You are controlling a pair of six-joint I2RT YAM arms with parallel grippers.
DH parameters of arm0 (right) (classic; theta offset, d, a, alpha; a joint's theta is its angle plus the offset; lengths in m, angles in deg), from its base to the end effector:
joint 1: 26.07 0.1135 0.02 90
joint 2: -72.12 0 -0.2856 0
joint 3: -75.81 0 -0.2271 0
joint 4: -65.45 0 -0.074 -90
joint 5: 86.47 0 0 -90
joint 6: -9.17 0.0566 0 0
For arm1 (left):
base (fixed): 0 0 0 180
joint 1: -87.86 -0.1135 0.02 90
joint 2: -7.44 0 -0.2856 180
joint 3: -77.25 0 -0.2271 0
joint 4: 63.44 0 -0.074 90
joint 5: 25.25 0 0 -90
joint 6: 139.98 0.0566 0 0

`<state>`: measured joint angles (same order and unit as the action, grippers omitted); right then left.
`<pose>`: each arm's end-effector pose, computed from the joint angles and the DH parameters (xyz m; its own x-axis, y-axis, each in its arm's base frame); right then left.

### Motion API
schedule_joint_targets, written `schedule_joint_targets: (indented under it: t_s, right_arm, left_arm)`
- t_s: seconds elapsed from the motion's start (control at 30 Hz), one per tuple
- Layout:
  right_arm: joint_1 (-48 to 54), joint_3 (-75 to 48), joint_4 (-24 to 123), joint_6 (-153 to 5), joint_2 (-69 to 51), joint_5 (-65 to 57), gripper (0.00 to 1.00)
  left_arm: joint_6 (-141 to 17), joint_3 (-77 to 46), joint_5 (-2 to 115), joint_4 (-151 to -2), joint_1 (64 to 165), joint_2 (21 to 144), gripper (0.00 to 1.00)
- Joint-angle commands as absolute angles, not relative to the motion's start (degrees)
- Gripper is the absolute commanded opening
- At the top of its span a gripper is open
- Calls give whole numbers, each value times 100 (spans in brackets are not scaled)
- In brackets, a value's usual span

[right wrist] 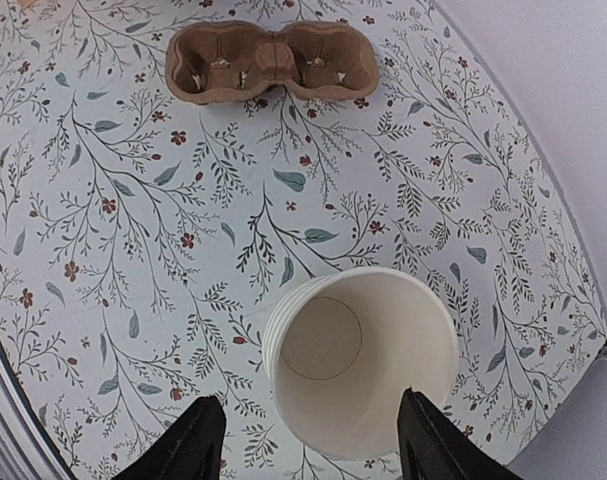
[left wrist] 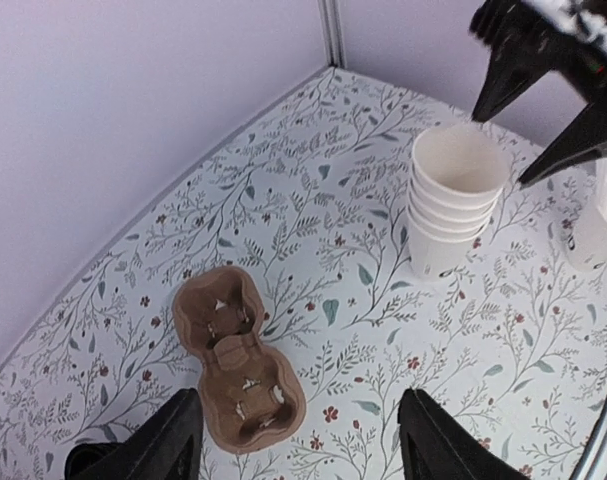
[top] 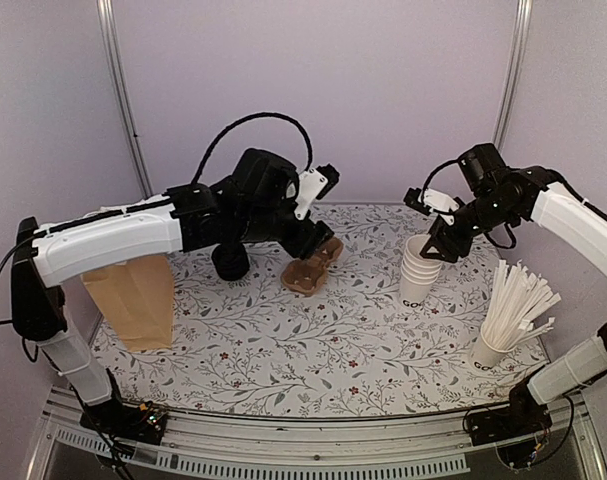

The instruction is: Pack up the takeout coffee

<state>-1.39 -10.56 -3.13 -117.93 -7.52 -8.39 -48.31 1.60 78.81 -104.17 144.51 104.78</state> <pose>0.2350 0.1208 0.3439 -0.2786 -0.7776 -0.5637 -0.8593 0.4640 -0.2152 0.2254 -0.3175 0.3529 -0.2847 0.4840 -0.8275 0.7078 0.6883 0.1590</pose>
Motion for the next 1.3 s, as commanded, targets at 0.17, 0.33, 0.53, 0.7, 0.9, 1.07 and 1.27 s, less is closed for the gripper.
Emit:
schedule_joint_targets:
  t_s: [0.17, 0.33, 0.53, 0.7, 0.9, 1.07, 1.27]
  right_arm:
    - [-23, -573, -761, -11904, -1315, -452, 50]
    - [-14, -344, -937, -11966, -1607, -687, 47]
    - [29, -317, -1036, -11972, -1791, -745, 43]
    - [38, -343, -1043, -11967, -1850, -768, 39]
    - [51, -326, -1060, -11937, -1984, -737, 29]
    - [54, -286, -1063, -11915, -2046, -711, 20]
    - [63, -214, -1061, -11897, -2005, -719, 7]
  left_arm:
    - [-4615, -966, 7160, -7474, 14370, 9965, 75]
    - [-5073, -837, 7080, -8138, 14187, 10042, 75]
    - [-5007, -1154, 7298, -7981, 14223, 9778, 75]
    - [-5041, -1237, 7338, -7972, 14226, 9683, 75]
    - [-5069, -1229, 7316, -7966, 14253, 9674, 74]
    - [-5042, -1245, 7332, -7968, 14274, 9670, 75]
    - [-5038, -1246, 7344, -7972, 14279, 9734, 75]
